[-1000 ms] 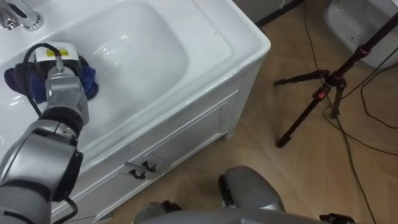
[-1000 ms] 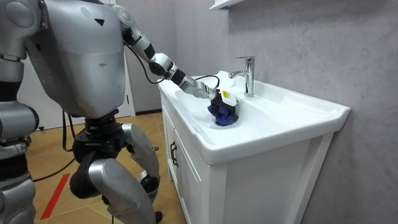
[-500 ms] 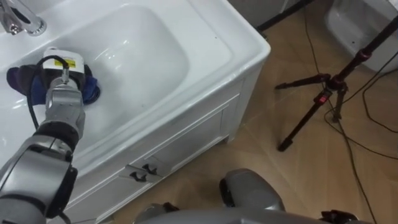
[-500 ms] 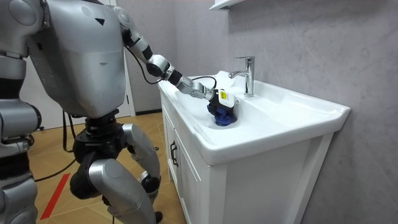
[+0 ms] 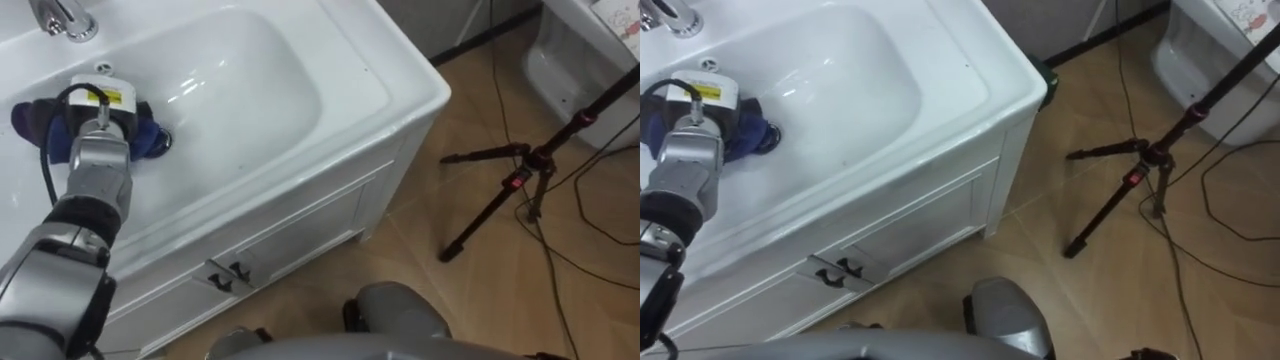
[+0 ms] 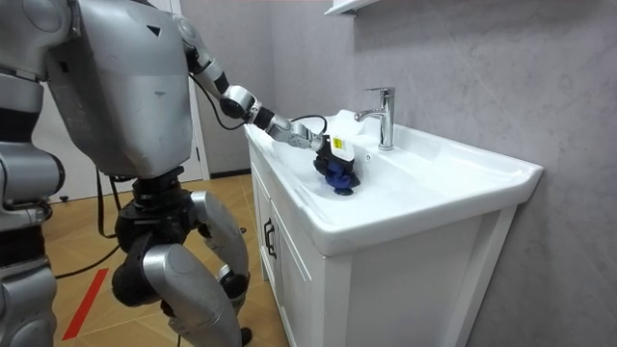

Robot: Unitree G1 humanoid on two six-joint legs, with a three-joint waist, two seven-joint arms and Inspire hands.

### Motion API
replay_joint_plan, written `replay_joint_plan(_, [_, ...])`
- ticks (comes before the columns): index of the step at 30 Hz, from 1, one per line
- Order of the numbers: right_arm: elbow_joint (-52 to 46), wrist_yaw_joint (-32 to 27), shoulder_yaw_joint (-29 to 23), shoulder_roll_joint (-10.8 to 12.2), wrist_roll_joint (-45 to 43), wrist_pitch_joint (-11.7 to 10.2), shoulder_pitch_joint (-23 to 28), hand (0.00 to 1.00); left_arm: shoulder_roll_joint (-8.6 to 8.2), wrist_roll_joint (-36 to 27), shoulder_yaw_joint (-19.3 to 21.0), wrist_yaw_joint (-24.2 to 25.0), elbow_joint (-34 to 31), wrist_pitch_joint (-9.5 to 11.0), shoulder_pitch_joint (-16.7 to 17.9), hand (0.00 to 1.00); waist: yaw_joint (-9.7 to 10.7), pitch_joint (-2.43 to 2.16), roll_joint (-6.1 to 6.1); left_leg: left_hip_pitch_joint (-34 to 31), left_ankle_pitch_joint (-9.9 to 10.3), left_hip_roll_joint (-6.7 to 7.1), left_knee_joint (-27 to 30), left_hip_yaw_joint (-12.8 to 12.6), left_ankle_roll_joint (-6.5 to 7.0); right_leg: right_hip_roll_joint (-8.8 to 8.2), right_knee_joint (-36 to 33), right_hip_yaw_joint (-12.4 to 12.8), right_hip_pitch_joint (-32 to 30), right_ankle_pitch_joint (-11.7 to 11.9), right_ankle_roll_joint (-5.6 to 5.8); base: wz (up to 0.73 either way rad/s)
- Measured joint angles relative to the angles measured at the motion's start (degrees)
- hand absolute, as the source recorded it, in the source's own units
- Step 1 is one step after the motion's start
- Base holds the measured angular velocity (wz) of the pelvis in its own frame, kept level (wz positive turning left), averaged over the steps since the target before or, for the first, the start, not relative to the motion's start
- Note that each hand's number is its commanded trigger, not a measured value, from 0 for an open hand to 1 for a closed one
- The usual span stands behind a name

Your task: Wipe basin

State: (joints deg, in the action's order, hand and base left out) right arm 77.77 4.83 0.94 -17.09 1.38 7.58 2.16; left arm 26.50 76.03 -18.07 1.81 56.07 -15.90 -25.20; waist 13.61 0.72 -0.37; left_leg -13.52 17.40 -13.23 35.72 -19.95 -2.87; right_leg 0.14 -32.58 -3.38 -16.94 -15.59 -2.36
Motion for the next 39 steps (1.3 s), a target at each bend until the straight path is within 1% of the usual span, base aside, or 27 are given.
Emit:
replay_joint_plan(2, [0.04, 0.22, 0.05, 0.01, -0.02, 0.00, -0.37, 0.00, 0.66, 0.00, 0.00, 0.14, 0.01, 0.01, 0.65, 1.00, -0.11, -0.10, -0.08, -0.11, 0.01, 0.06, -0.03, 0.37, -0.01, -0.13, 0.02, -0.49, 0.33, -0.07, -0.06, 0.13])
replay_joint_plan(4, [0.28, 0.47, 0.05, 0.02, -0.07, 0.00, -0.29, 0.00, 1.49, 0.29, 0.24, 1.13, 0.01, -0.05, 1.12, 1.00, -1.01, -0.27, -0.20, 0.04, -0.01, 0.29, -0.43, 0.58, 0.00, -0.31, 0.02, -0.78, 0.53, 0.00, 0.03, 0.08])
replay_joint_plan(5, [0.27, 0.54, 0.03, 0.02, -0.06, 0.04, -0.20, 0.00, 1.48, 0.47, 0.55, 1.36, 0.01, -0.05, 1.15, 1.00, -1.33, -0.29, -0.25, 0.13, -0.02, 0.41, -0.52, 0.76, 0.00, -0.39, 0.04, -0.88, 0.70, 0.00, 0.05, 0.16])
replay_joint_plan(6, [0.36, 0.80, 0.03, 0.02, -0.04, 0.13, -0.14, 0.00, 1.48, 0.75, 1.08, 1.61, 0.01, -0.04, 1.33, 1.00, -1.51, -0.33, -0.31, 0.17, -0.03, 0.77, -0.64, 1.51, 0.01, -0.70, 0.19, -1.38, 1.24, -0.04, 0.11, 0.25])
replay_joint_plan(8, [0.37, 1.14, 0.05, 0.05, 0.03, 0.78, 0.04, 0.00, 1.48, 0.90, 1.69, 1.75, 0.00, -0.05, 1.52, 1.00, -1.79, -0.38, -0.40, 0.33, -0.10, 1.12, -0.96, 2.20, 0.12, -0.97, 0.73, -1.80, 2.08, -0.10, 0.20, 0.23])
replay_joint_plan(9, [0.52, 1.22, 0.05, 0.23, 0.07, 1.19, 0.10, 0.00, 1.47, 1.32, 2.13, 1.83, -0.01, -0.04, 1.56, 1.00, -2.09, -0.49, -0.63, 0.53, -0.10, 1.24, -1.25, 2.36, 0.14, -1.05, 0.90, -1.84, 2.43, -0.12, 0.35, 0.10])
replay_joint_plan(10, [0.76, 1.20, 0.03, 0.54, 0.05, 1.26, 0.05, 0.00, 1.47, 1.33, 2.33, 1.91, -0.01, -0.05, 1.46, 1.00, -2.37, -0.45, -1.00, 1.01, -0.10, 1.42, -1.40, 2.45, 0.15, -1.16, 1.01, -1.87, 3.02, -0.16, 0.48, 0.07])
replay_joint_plan(12, [1.19, 1.20, -0.01, 1.18, 0.06, 1.28, 0.03, 0.00, 1.39, 1.35, 2.33, 2.41, -0.01, -0.04, 1.19, 1.00, -2.53, -0.73, -1.52, 1.34, -0.10, 1.60, -1.57, 2.73, 0.16, -1.16, 1.34, -1.99, 3.49, -0.18, 0.74, 0.08])
replay_joint_plan(13, [1.35, 1.20, -0.02, 1.40, 0.05, 1.30, 0.02, 0.00, 1.29, 1.34, 2.33, 2.59, -0.04, -0.04, 1.04, 1.00, -2.56, -0.74, -1.58, 1.44, -0.10, 1.59, -1.76, 2.90, 0.18, -1.11, 1.96, -2.21, 4.09, 0.08, 0.88, 0.07])
replay_joint_plan(15, [1.31, 1.17, -0.01, 1.44, 0.29, 1.47, -0.01, 0.00, 1.18, 1.28, 2.30, 2.66, -0.07, -0.03, 1.19, 1.00, -2.78, -0.74, -1.58, 1.38, -0.11, 1.65, -1.83, 2.89, 0.22, -1.15, 2.28, -2.42, 4.20, 0.42, 0.97, 0.00])
replay_joint_plan(18, [0.90, 1.08, -0.03, 1.46, 0.32, 2.46, -0.02, 0.00, 1.18, 1.32, 2.30, 2.66, -0.73, -0.03, 1.38, 1.00, -2.94, -0.75, -1.58, 1.33, -0.12, 1.80, -2.19, 2.90, 0.33, -1.16, 2.59, -2.90, 4.18, 0.74, 1.22, 0.00])
replay_joint_plan(20, [0.90, 1.07, -0.04, 1.47, 0.29, 2.55, 0.00, 0.00, 1.18, 1.51, 2.34, 2.66, -1.02, -0.04, 1.60, 1.00, -3.02, -0.74, -1.59, 1.33, -0.12, 1.84, -2.38, 2.91, 0.35, -1.16, 2.58, -3.00, 4.13, 0.74, 1.24, 0.00])
replay_joint_plan(23, [0.77, 1.07, -0.09, 1.47, 0.11, 2.70, 0.00, 0.00, 1.18, 3.06, 2.54, 2.66, -1.89, -0.05, 2.26, 1.00, -3.03, -0.74, -1.58, 1.15, -0.16, 1.87, -2.54, 3.18, 0.38, -1.13, 2.56, -3.26, 4.07, 0.62, 1.09, 0.03])
replay_joint_plan(25, [0.50, 0.78, -0.09, 1.44, 0.02, 3.47, -0.18, 0.00, 1.17, 3.56, 3.14, 2.66, -3.38, -0.07, 3.09, 1.00, -3.24, -0.75, -1.66, 1.13, -0.16, 1.87, -2.60, 3.35, 0.36, -1.13, 2.49, -3.41, 4.05, 0.48, 0.88, 0.04])
replay_joint_plan(27, [0.31, 0.47, -0.11, 1.44, 0.02, 3.76, -0.32, 0.00, 1.16, 3.65, 3.88, 2.66, -4.19, -0.06, 3.55, 1.00, -3.26, -0.75, -1.66, 0.99, -0.15, 1.90, -2.60, 3.58, 0.36, -1.18, 2.51, -3.69, 4.08, 0.40, 0.75, 0.05])
replay_joint_plan(30, [0.16, -0.52, -0.12, 1.43, 0.00, 3.77, -0.63, 0.00, 0.93, 3.60, 4.27, 2.64, -4.75, -0.06, 3.56, 1.00, -3.79, -0.76, -1.67, 0.93, -0.17, 1.91, -2.60, 3.63, 0.34, -1.59, 2.53, -3.91, 4.13, 0.32, 0.59, 0.03])
replay_joint_plan(33, [0.08, -1.01, -0.06, 1.43, 0.18, 3.79, -0.67, 0.00, 0.84, 3.40, 4.27, 2.34, -5.60, -0.06, 3.76, 1.00, -4.32, -0.78, -1.63, 0.80, -0.17, 1.90, -2.55, 3.72, 0.33, -1.61, 2.69, -4.17, 4.20, 0.26, 0.53, 0.04])
replay_joint_plan(36, [-0.30, -1.00, -0.05, 1.43, 0.31, 3.77, -0.73, 0.00, 0.82, 3.26, 4.28, 2.00, -6.64, -0.05, 4.29, 1.00, -4.55, -0.93, -1.41, 0.48, -0.17, 1.90, -2.54, 3.93, 0.34, -1.31, 2.92, -4.48, 4.11, 0.26, 0.53, 0.05])
replay_joint_plan(37, [-0.32, -1.02, -0.06, 1.44, 0.34, 3.70, -0.81, 0.00, 0.82, 2.81, 4.34, 1.43, -6.66, -0.02, 4.44, 1.00, -4.57, -1.15, -1.01, 0.50, -0.17, 1.93, -2.43, 4.12, 0.33, -1.25, 3.03, -4.57, 4.27, 0.26, 0.51, 0.05])
replay_joint_plan(39, [-0.44, -1.26, 0.10, 1.44, 0.44, 3.36, -0.47, 0.00, 0.54, 1.35, 5.05, 0.04, -6.67, 0.14, 4.70, 1.00, -4.94, -1.10, -0.94, 1.29, -0.22, 2.04, -2.87, 4.13, 0.25, -1.31, 3.14, -4.59, 4.81, 0.20, 0.38, 0.02])
